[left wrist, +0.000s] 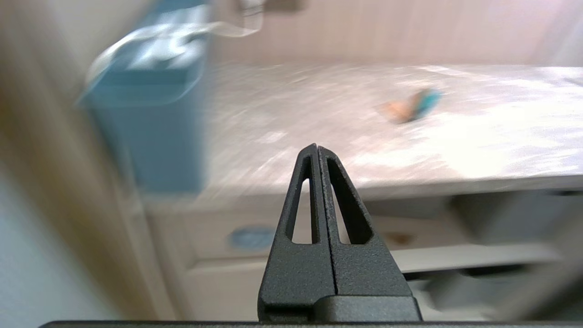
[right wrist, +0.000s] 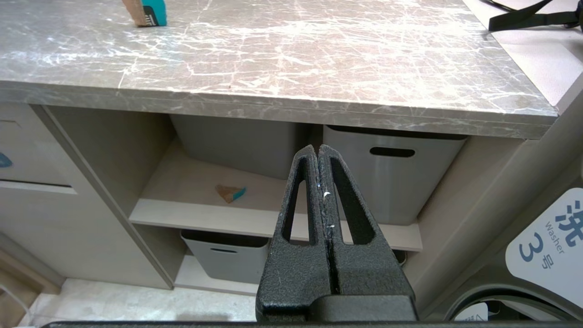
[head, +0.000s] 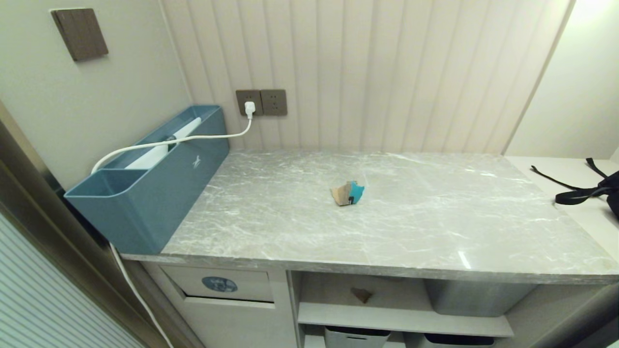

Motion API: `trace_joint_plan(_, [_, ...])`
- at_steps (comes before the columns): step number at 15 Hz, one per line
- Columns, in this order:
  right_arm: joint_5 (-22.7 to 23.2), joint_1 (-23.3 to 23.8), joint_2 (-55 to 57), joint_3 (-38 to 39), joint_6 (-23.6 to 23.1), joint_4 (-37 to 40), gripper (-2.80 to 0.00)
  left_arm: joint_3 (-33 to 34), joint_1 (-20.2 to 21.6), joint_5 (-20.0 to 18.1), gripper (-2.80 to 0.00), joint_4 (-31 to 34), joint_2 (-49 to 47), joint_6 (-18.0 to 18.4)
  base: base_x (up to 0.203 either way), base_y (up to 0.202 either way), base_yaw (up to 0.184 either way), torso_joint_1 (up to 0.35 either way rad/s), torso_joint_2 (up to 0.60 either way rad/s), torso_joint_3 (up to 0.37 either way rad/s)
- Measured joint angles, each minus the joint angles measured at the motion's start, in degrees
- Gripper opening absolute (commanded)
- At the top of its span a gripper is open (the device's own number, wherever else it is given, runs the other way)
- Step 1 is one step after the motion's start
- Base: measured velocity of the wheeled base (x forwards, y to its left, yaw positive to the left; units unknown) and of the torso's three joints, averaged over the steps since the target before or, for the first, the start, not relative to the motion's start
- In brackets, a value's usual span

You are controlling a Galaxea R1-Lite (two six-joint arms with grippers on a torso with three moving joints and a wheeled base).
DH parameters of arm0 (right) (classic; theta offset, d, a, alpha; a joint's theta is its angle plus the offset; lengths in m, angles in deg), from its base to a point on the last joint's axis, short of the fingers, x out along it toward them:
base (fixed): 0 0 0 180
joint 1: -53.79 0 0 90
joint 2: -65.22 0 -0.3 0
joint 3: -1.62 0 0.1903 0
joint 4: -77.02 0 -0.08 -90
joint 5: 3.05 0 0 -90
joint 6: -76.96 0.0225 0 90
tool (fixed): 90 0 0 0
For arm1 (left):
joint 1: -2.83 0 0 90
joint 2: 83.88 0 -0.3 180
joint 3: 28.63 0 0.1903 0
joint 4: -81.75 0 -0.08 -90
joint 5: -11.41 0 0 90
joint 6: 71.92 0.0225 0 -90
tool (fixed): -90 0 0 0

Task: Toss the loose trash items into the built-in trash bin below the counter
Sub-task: Pick up the garbage

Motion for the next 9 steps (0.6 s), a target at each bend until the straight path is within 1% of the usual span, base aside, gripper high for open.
trace_joint_plan(2, [0.0, 0.0, 0.0, 0.0, 0.0, 0.0, -2.8, -9.2, -2.5, -5.8, -2.8, -3.6, -15.0, -0.2, 0.0, 0.0, 0.0, 0.0, 0.0, 0.0])
trace_joint_plan(3, [0.0, 0.0, 0.0, 0.0, 0.0, 0.0, -2.8, -14.3, -4.8, -7.8, -2.8, -5.3, -23.3, 0.1, 0.0, 0.0, 0.0, 0.0, 0.0, 0.0])
trace_joint_plan(4, [0.0, 0.0, 0.0, 0.0, 0.0, 0.0, -2.8, -19.0, -7.9, -8.1, -2.8, -6.8, -30.8, 0.3, 0.0, 0.0, 0.0, 0.0, 0.0, 0.0])
trace_joint_plan(6, [0.0, 0.0, 0.0, 0.0, 0.0, 0.0, -2.8, -27.8, -16.5, -6.1, -2.8, -8.9, -45.5, 0.6, 0.0, 0.0, 0.0, 0.0, 0.0, 0.0])
trace_joint_plan(7, [0.0, 0.0, 0.0, 0.0, 0.0, 0.0, -2.8, -31.5, -20.7, -5.0, 0.0, -9.9, -52.6, 0.6, 0.0, 0.0, 0.0, 0.0, 0.0, 0.0])
trace_joint_plan(9, [0.0, 0.0, 0.0, 0.0, 0.0, 0.0, -2.8, -36.9, -26.5, -3.2, 0.0, -12.6, -65.1, 0.8, 0.0, 0.0, 0.0, 0.0, 0.0, 0.0])
